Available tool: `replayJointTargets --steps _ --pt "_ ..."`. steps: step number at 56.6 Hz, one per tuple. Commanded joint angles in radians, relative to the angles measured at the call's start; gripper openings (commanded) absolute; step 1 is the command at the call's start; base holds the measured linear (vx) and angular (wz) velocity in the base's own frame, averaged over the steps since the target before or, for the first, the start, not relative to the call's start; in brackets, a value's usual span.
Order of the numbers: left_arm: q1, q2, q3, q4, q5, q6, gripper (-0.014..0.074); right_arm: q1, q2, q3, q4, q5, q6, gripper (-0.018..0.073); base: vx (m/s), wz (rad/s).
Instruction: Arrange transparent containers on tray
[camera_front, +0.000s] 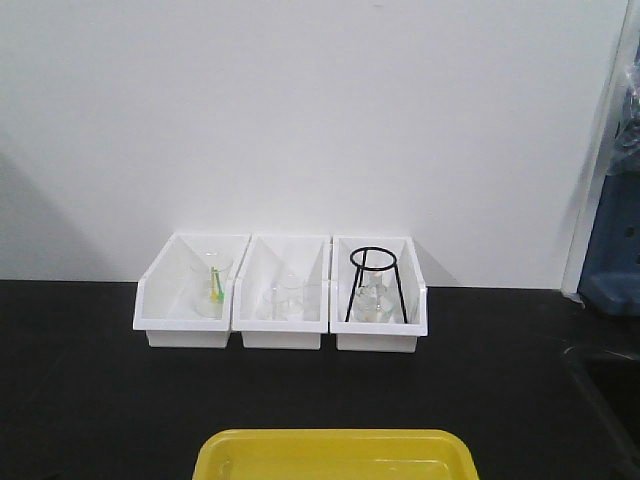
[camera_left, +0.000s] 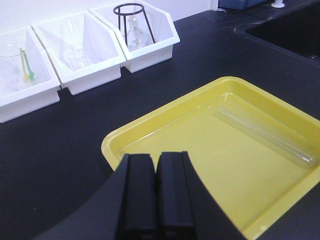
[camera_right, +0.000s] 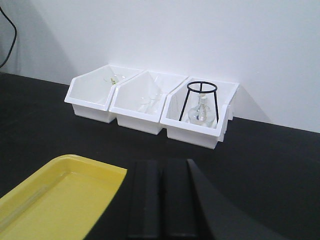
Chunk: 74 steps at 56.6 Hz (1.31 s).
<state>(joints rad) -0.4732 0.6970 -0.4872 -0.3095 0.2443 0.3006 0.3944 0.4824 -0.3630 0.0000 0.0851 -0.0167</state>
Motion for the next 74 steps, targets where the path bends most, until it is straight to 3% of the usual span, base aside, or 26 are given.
replayJointTargets --steps 1,12,22,28,35,45,52,56,74 --pt "-0.006 -0.002 -0.030 -0.014 -0.078 -0.001 -0.0006 -0.003 0.003 -0.028 0.000 -0.091 -0.009 -0.0011 0.00 0.00" --pt "0.010 -0.045 -0.025 -0.013 -0.060 -0.001 -0.0006 -0.003 0.003 -0.028 0.000 -0.091 -0.009 -0.0011 0.00 0.00" --pt "0.151 -0.217 0.005 0.052 -0.023 0.022 -0.0006 -0.003 0.003 -0.028 0.000 -0.091 -0.009 -0.0011 0.00 0.00" --pt "0.246 -0.353 0.088 0.100 -0.024 0.025 -0.0006 -0.003 0.003 -0.028 0.000 -0.091 -0.009 -0.0011 0.00 0.00" --pt "0.316 -0.510 0.220 0.102 -0.028 0.025 -0.0006 -0.003 0.003 -0.028 0.000 -0.091 -0.009 -0.0011 0.00 0.00" --pt "0.327 -0.686 0.416 0.098 -0.041 0.024 -0.0006 -0.003 0.003 -0.028 0.000 -0.091 -0.009 -0.0011 0.00 0.00" --pt "0.327 -0.732 0.553 0.086 -0.155 -0.009 -0.0006 -0.003 0.002 -0.028 0.000 -0.079 -0.009 -0.0011 0.00 0.00" --pt "0.327 -0.732 0.546 0.111 -0.117 -0.016 -0.0006 -0.003 0.002 -0.028 0.000 -0.077 -0.009 -0.0011 0.00 0.00" --pt "0.327 -0.732 0.544 0.117 -0.145 -0.018 -0.0006 -0.003 0.002 -0.028 0.000 -0.079 -0.009 -0.0011 0.00 0.00"
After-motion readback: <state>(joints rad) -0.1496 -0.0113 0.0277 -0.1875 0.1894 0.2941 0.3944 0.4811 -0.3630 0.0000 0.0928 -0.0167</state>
